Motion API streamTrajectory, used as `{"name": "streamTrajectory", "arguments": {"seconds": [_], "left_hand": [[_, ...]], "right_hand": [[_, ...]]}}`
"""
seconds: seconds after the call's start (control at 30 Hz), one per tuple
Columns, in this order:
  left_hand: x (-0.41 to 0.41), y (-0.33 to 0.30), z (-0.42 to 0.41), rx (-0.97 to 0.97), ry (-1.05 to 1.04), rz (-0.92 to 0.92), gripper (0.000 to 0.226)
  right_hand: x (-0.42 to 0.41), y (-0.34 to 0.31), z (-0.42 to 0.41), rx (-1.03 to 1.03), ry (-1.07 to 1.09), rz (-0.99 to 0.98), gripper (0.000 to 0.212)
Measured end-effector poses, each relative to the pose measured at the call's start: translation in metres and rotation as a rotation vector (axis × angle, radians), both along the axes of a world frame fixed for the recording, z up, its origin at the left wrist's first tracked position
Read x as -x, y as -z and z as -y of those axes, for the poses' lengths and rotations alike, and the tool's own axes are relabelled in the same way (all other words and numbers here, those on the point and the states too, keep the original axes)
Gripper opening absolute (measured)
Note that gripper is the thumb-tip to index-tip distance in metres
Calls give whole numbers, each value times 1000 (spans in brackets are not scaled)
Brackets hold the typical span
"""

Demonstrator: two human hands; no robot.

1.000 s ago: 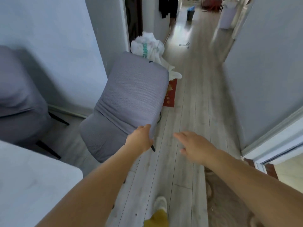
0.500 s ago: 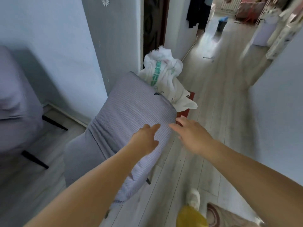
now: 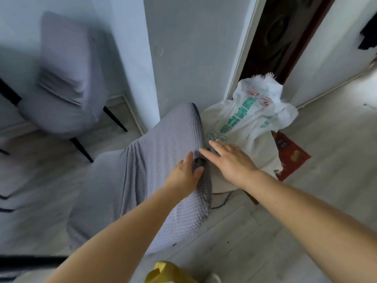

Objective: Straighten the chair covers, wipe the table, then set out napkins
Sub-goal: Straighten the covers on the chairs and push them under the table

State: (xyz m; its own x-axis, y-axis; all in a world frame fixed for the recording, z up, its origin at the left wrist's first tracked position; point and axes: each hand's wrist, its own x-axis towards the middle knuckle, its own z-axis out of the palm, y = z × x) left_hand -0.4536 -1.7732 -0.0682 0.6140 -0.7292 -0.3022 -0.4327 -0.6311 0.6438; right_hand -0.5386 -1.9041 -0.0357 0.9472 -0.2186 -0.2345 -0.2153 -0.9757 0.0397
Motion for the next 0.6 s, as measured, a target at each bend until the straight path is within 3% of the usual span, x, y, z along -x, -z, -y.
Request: {"name": "streamTrajectory", "arguments": {"seconds": [0.47, 0.6], "left_hand": [[-26, 11, 31, -83, -115, -155, 89], [-16, 11, 38, -124, -192, -72, 87]], "right_hand": [[-100, 31, 69, 109, -545, -42, 52], [-122, 46, 85, 168, -821, 98, 46]]}}
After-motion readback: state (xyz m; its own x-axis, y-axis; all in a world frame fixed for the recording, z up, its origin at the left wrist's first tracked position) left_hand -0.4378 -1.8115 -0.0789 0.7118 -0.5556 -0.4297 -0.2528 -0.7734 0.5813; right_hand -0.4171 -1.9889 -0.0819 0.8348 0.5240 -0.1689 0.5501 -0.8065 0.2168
